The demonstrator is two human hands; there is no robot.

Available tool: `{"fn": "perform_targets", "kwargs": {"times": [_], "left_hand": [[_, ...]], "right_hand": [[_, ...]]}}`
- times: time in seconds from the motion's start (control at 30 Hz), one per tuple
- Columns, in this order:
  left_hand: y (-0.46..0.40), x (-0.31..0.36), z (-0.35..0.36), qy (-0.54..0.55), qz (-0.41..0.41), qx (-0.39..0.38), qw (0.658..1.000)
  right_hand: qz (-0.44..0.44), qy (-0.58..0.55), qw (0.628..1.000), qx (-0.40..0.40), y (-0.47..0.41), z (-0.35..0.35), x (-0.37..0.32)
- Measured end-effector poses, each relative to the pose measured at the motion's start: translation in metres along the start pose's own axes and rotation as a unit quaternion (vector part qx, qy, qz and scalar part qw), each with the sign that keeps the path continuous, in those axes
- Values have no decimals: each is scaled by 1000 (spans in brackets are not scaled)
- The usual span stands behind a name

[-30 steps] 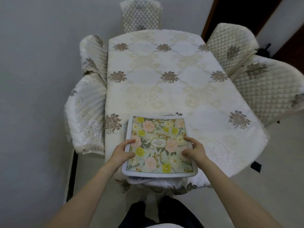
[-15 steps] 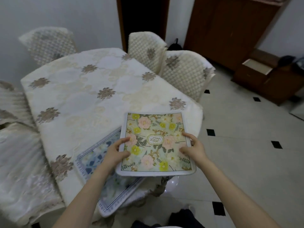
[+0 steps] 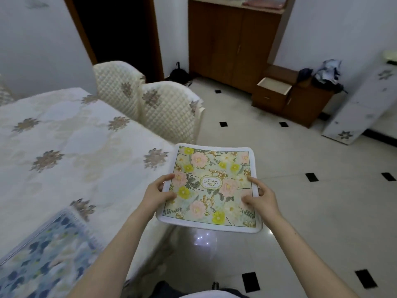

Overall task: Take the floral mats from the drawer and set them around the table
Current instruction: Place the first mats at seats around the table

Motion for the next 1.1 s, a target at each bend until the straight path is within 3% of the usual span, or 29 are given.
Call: {"fn": "perform_targets", "kwargs": {"times": [0.3,0.67,0.93,1.1], "left_hand": [[-103,32,117,6,-5,-52,999],[-322,81,158,16,-1,-103,995],[-469,134,183,-25,76,-79,994],[-566,145,213,23,61,-77,995]], "right_hand": [[-3,-1,998,63,-84,-97,-40],[-32,-5,997,64,-259,-92,-176],[-51,-14,995,89,-366,-92,-273],[-53,-12,995,81,-462,-103,-324]]}}
Point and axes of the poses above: each hand's wrist, its own y-axis away from the middle knuckle, its own z-axis out of the palm, x = y × z, the point moved 5 cm from there along -y, towards the middle knuckle, and after that the axes turned 12 degrees about z, right-handed, at the moved point
